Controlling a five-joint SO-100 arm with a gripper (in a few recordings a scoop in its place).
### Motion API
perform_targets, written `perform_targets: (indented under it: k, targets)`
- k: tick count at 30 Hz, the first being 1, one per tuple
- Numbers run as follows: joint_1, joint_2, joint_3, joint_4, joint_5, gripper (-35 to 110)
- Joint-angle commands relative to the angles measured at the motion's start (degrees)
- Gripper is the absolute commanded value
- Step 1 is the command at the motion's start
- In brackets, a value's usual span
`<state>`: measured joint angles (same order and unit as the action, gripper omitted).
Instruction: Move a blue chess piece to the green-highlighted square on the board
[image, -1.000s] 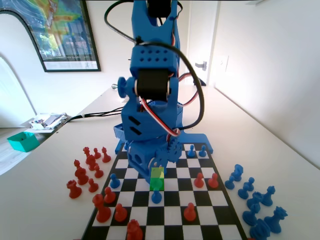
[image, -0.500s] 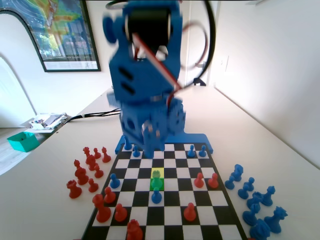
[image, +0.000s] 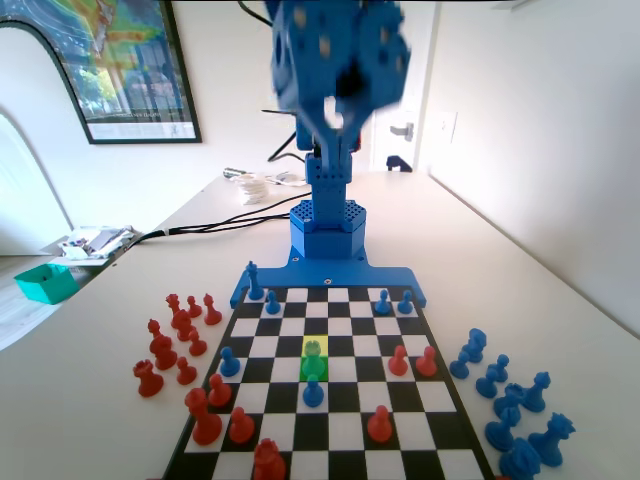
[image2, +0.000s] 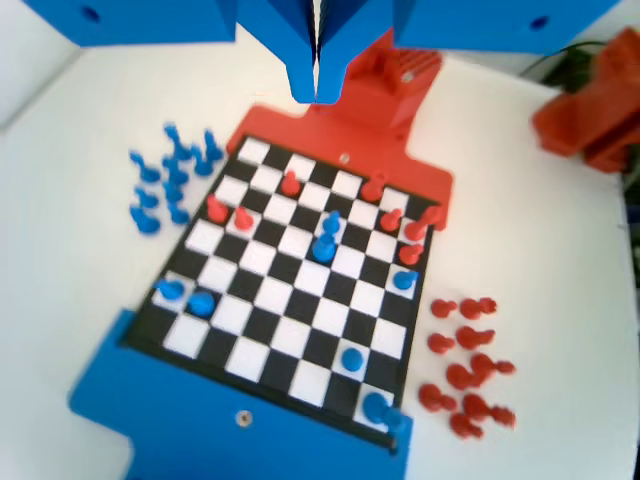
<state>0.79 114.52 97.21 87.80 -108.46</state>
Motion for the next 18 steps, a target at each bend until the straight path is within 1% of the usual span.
perform_targets:
  k: [1, 6, 9, 15, 18]
  targets:
    - [0.2, 10.3, -2.3, 3.7, 4.0, 1]
    - [0.5, 17.6, -2.0, 10.5, 6.7, 1]
    - [1.1, 23.9, 0.4, 12.7, 7.6, 1]
    - [2.0, 39.6, 11.2, 12.7, 6.2, 1]
    - [2.2, 45.4, 15.7, 10.8, 6.4, 1]
